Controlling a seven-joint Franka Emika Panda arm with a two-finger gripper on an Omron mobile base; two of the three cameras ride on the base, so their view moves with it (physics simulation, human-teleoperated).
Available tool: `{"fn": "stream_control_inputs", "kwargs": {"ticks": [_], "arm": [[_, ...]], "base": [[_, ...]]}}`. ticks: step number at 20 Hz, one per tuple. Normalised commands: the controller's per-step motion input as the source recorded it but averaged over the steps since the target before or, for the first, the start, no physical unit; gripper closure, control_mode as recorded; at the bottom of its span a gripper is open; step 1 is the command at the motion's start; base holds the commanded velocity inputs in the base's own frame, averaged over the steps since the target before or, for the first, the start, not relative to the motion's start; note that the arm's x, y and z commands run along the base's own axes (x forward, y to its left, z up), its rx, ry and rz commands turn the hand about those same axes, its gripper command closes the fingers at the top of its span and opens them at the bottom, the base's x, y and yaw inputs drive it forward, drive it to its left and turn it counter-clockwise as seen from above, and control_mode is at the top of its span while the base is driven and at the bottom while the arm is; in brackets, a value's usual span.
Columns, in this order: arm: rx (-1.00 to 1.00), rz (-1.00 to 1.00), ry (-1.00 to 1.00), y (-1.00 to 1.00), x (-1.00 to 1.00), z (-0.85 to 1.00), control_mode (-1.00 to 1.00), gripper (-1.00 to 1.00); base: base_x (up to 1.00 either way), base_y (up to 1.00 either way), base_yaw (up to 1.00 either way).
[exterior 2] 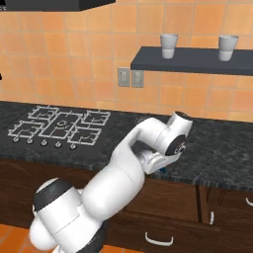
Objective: Pick the measuring cup from the drawer and place it on the counter.
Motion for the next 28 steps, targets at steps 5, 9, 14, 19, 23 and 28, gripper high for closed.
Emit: {"fn": "stream_control_inputs", "kwargs": {"ticks": [5, 9, 14, 19, 23, 28], "arm": [[0.0, 0.29, -0.01, 0.44, 0.91, -0.22, -1.0, 1.0], [0.0, 0.2, -0.08, 0.26, 0.85, -0.46, -1.0, 1.0], [0.01, 0.12, -0.14, 0.09, 0.81, -0.75, -1.0, 1.0], [0.03, 0.11, -0.09, 0.05, 0.95, -0.46, -1.0, 1.0], [0.03, 0.12, -0.1, 0.04, 0.97, -0.32, -1.0, -1.0], [0.02, 0.12, -0.19, 0.04, 0.52, -0.15, -1.0, -1.0]], "base": [[0.0, 0.0, 0.0], [0.0, 0.0, 0.0], [0.0, 0.0, 0.0], [0.0, 0.0, 0.0], [0.0, 0.0, 0.0], [0.0, 0.0, 0.0]]}}
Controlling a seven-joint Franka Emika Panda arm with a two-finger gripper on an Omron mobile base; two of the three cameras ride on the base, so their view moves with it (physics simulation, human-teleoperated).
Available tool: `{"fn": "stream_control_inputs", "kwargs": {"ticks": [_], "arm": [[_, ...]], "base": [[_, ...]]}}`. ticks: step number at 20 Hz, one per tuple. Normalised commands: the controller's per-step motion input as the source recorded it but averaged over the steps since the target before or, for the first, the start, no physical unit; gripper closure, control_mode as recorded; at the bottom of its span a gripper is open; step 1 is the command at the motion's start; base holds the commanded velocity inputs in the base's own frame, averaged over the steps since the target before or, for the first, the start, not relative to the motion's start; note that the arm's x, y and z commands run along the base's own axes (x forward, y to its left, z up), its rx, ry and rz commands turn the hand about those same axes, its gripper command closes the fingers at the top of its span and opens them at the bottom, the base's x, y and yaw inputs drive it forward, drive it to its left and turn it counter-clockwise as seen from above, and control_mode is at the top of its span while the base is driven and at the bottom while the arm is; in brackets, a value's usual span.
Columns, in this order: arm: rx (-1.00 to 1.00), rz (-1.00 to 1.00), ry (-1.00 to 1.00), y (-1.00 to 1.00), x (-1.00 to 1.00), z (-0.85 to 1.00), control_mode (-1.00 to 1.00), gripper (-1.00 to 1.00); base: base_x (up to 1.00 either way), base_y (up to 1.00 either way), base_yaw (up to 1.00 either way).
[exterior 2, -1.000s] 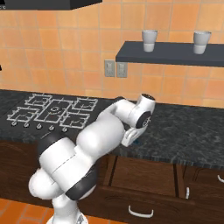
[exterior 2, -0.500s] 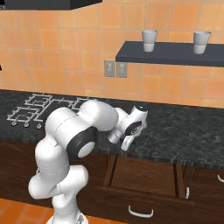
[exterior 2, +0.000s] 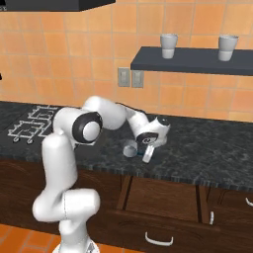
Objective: Pick the measuring cup from the drawer and place it on the counter.
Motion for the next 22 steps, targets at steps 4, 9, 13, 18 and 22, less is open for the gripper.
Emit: {"fn": "stream_control_inputs", "kwargs": {"ticks": [4, 9, 13, 18, 22], "arm": [[0.03, 0.08, -0.29, 0.0, -0.3, 0.47, -1.0, -1.0], [0.0, 0.04, -0.36, 0.24, -0.78, 0.48, -1.0, -1.0], [-0.01, 0.02, -0.33, 0.55, -0.54, 0.48, -1.0, -1.0], [-0.07, 0.0, -0.2, 0.69, -0.19, 0.42, -1.0, -1.0], [-0.1, 0.0, -0.16, 0.65, -0.27, 0.23, -1.0, -1.0]], "base": [[0.0, 0.0, 0.0], [0.0, 0.0, 0.0], [0.0, 0.0, 0.0], [0.0, 0.0, 0.0], [0.0, 0.0, 0.0]]}}
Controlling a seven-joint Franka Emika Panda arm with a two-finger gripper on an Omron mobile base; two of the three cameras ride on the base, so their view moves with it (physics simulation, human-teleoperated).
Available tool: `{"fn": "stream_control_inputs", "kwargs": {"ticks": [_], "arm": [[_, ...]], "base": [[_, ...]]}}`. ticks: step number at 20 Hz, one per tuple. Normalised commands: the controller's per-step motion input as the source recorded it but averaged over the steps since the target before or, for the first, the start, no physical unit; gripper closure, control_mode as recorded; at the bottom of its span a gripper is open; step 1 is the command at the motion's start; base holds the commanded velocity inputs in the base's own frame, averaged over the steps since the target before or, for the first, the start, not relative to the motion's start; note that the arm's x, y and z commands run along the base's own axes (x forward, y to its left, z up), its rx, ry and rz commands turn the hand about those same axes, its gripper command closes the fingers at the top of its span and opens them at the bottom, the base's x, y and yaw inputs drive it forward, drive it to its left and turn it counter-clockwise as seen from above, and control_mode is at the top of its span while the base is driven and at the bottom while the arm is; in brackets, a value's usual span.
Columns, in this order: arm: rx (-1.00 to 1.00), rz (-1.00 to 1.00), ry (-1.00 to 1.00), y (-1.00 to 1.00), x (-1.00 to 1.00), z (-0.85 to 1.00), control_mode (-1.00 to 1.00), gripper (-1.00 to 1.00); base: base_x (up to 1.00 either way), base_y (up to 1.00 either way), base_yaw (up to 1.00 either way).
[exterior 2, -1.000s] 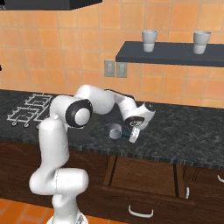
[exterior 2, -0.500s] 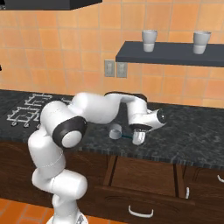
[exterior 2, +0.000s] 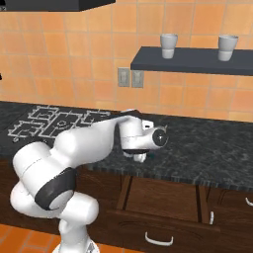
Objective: Pick the measuring cup from the drawer and place it on the counter.
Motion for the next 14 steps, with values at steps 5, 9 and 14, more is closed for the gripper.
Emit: {"fn": "stream_control_inputs", "kwargs": {"ticks": [5, 9, 14], "arm": [[-0.05, 0.0, -0.07, 0.25, -0.17, 0.18, -1.0, -1.0], [0.03, 0.0, 0.0, -0.19, -0.02, 0.0, -1.0, -1.0], [0.1, 0.0, -0.02, -0.6, -0.2, 0.0, -1.0, -1.0]], "base": [[0.0, 0.0, 0.0], [0.0, 0.0, 0.0], [0.0, 0.0, 0.0]]}}
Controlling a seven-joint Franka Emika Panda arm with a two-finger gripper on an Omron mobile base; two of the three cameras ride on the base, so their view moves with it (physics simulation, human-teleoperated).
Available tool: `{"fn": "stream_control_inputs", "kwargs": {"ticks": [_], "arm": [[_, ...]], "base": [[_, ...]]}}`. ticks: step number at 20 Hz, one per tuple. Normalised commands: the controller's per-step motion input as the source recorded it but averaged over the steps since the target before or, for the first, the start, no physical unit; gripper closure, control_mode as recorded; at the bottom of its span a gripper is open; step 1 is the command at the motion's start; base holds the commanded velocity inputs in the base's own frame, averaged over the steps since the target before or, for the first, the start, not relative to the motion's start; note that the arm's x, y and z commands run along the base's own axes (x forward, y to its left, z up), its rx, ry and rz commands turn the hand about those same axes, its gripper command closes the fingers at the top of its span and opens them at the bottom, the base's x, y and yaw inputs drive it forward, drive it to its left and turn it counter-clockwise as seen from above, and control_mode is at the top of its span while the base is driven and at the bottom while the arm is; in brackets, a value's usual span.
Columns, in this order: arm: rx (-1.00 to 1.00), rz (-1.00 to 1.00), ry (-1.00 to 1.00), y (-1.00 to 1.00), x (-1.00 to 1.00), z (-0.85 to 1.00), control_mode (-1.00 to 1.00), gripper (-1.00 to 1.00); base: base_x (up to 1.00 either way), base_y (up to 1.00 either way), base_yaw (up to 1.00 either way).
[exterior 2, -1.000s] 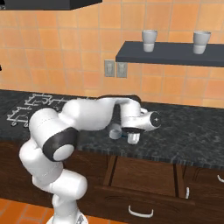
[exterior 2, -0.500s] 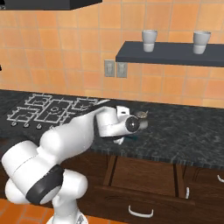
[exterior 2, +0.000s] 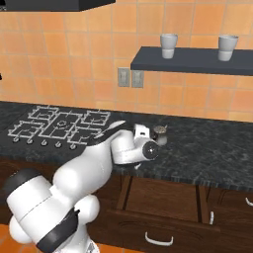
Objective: Pick the measuring cup from the drawer and place it on the counter.
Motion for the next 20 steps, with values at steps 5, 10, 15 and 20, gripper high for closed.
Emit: {"fn": "stream_control_inputs", "kwargs": {"ticks": [5, 10, 15, 20], "arm": [[0.1, 0.0, -0.03, -0.6, -0.26, 0.0, -1.0, -1.0], [0.09, 0.0, -0.05, -0.6, -0.35, 0.0, -1.0, -1.0], [0.09, 0.01, -0.05, -0.58, -0.37, 0.0, -1.0, -1.0], [0.09, 0.0, -0.02, -0.57, -0.25, 0.0, -1.0, -1.0]], "base": [[0.0, 0.0, 0.0], [0.0, 0.0, 0.0], [0.0, 0.0, 0.0], [0.0, 0.0, 0.0]]}}
